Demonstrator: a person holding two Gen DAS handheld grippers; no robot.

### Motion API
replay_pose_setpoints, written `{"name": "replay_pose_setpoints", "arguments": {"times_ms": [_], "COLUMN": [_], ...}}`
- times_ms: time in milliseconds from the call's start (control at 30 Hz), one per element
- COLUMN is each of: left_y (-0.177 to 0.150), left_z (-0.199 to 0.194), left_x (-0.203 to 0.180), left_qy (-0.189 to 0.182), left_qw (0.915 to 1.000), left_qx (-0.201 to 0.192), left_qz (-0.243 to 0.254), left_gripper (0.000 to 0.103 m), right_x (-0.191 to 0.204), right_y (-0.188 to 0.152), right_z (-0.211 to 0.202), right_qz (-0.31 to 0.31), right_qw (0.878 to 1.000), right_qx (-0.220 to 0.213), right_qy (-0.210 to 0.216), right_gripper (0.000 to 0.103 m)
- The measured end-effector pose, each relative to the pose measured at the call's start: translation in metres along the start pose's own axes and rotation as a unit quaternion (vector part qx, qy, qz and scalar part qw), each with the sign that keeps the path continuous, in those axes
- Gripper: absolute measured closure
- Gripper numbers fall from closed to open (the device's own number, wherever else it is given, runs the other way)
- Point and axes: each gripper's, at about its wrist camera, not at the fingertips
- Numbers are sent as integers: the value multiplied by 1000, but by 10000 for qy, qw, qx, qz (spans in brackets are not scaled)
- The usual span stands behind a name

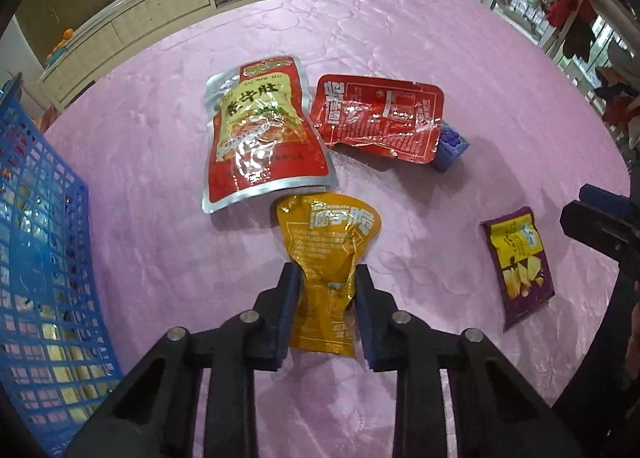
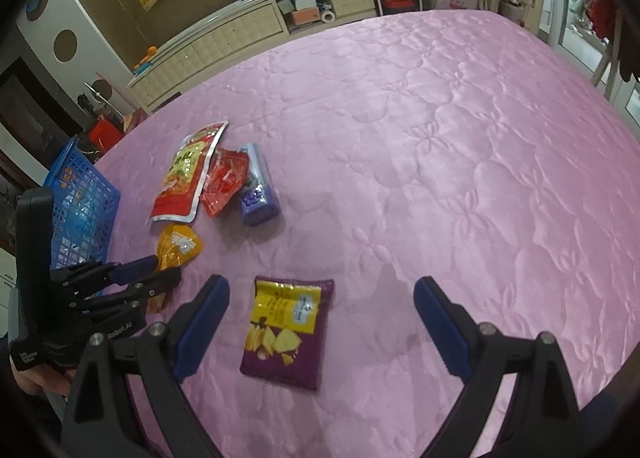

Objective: Organize snacks
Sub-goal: 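Grasp the yellow-orange pouch with the left gripper while the right grasps the purple chip bag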

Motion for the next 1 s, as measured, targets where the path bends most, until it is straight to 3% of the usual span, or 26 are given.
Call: {"name": "replay_pose_setpoints", "arguments": {"times_ms": [100,300,467,700,900,1000], "left_y": [-8,-23,-36,-47,-41,-42], "left_z": [-8,-26,-35,-41,-42,-42], "left_x": [6,2,5,8,15,17], "left_qy": [-130,-26,-172,-355,-465,-454], "left_qw": [9998,9995,9988,9984,9978,9977], "left_qx": [-115,-314,-451,-436,-464,-499], "left_qz": [-98,94,48,54,-37,4], "left_gripper": [78,86,97,98,98,98], "right_x": [-1,0,13,30,47,54], "right_y": [1,3,-1,-9,-14,-17], "right_z": [-3,-8,2,22,36,42], "right_qz": [-10,33,-76,-161,-368,-495], "right_qw": [10000,10000,9995,9972,9954,9932], "right_qx": [9,27,317,726,842,791], "right_qy": [-29,10,35,-25,-272,-690], "right_gripper": [7,7,8,8,8,8]}}
Point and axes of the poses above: each gripper's, at about its wrist camera, not at the fingertips, and z roughly the way its jaws point, x to its left, y to its top, and after that the axes turned 5 degrees about -y, right-handed
